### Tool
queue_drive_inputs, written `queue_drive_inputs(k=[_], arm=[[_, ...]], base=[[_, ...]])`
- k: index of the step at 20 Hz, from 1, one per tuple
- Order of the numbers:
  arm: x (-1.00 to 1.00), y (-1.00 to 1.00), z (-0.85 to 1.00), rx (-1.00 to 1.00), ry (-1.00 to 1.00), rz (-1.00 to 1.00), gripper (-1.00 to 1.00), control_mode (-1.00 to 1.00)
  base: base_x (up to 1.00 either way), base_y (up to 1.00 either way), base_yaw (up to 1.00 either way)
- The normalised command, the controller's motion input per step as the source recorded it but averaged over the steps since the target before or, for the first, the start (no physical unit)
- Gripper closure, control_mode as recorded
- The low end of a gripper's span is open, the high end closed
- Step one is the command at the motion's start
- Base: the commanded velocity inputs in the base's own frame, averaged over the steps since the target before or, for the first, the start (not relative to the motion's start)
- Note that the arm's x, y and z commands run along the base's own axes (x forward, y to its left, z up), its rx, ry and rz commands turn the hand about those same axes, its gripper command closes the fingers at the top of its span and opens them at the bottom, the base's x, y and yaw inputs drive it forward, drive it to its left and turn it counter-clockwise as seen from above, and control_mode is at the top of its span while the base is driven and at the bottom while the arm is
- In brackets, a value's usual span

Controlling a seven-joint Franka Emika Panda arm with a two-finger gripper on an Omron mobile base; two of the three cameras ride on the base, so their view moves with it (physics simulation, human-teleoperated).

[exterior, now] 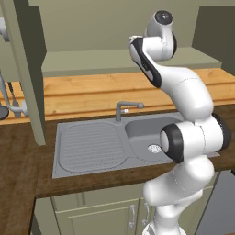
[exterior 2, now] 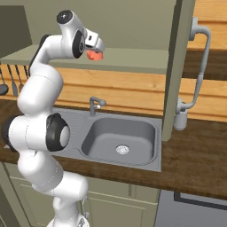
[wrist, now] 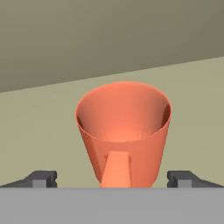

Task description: Gather all objects into one cabinet and sort the glasses and bowls to opposite sides.

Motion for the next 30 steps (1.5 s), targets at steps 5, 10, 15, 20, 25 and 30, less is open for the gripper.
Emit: queue_drive_inputs(k=[5,10,15,20,25,30], arm=[[0.05,0.0,0.0,0.0,0.0,0.0,-1.0,-1.0],[0.0,0.0,0.0,0.0,0.0,0.0,-1.0,-1.0],[0.0,0.0,0.0,0.0,0.01,0.0,-1.0,-1.0],[0.0,0.0,0.0,0.0,0.01,0.0,1.0,-1.0],[0.0,0.0,0.0,0.01,0.0,0.0,1.0,-1.0],[-0.32,0.0,0.0,0.01,-0.02,0.0,1.0,-1.0]], base=[[0.0,0.0,0.0],[0.0,0.0,0.0],[0.0,0.0,0.0],[0.0,0.0,0.0],[0.0,0.0,0.0],[0.0,0.0,0.0]])
